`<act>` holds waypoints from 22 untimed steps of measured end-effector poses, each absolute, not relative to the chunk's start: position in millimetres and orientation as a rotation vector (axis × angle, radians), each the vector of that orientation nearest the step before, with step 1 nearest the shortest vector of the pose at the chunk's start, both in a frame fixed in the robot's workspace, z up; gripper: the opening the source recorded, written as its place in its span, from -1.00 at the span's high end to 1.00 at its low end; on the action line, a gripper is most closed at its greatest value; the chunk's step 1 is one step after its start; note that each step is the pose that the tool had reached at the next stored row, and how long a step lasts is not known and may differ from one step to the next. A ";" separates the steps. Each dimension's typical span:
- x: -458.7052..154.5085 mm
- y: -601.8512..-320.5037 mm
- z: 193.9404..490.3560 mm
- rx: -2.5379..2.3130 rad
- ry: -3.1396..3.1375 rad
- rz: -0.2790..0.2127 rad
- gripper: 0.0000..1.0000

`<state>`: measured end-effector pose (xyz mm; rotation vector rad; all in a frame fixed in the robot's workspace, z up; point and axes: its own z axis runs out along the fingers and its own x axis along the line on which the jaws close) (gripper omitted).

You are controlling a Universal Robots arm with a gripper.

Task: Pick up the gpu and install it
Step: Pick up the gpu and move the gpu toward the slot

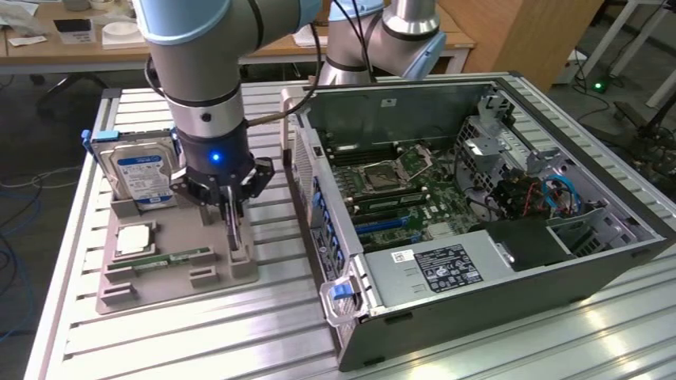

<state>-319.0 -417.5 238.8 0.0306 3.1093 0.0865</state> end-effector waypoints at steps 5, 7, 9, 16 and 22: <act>-319.0 -417.5 244.3 0.031 3.109 0.087 0.44; -319.0 -417.5 246.1 0.031 3.109 0.087 0.44; -319.0 -417.5 248.1 0.031 3.109 0.087 0.44; -319.0 -417.5 253.8 0.031 3.109 0.088 0.44; -319.0 -417.5 258.9 0.031 3.109 0.088 0.44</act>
